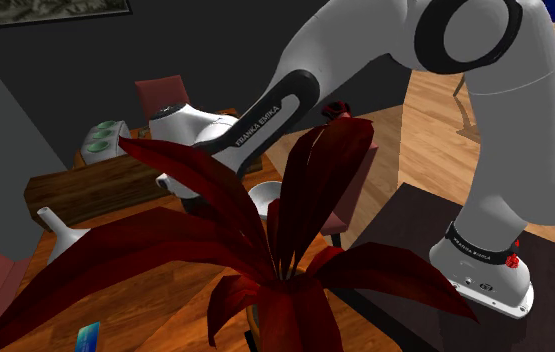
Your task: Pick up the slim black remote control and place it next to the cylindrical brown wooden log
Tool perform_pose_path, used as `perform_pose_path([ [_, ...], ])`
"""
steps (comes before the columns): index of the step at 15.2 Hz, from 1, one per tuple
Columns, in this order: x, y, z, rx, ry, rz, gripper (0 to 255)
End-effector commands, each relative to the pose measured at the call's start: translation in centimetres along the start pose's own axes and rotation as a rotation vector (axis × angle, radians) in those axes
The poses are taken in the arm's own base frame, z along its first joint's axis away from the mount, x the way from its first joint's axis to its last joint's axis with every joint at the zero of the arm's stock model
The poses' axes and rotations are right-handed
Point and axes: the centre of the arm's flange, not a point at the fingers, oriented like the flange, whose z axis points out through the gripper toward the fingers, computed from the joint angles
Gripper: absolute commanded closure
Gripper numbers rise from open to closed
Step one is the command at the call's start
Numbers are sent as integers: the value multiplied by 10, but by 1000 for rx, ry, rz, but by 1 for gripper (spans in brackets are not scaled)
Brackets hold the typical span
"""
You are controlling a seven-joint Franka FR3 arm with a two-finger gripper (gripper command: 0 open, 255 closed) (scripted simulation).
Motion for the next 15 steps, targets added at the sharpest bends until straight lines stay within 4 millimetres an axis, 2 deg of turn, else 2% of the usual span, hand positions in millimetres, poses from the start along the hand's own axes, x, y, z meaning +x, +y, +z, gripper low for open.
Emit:
perform_pose_path([
  [1, 0, -1, -10, 0, 0, 0, 255],
  [15, -1, -7, -84, 0, 0, 0, 255],
])
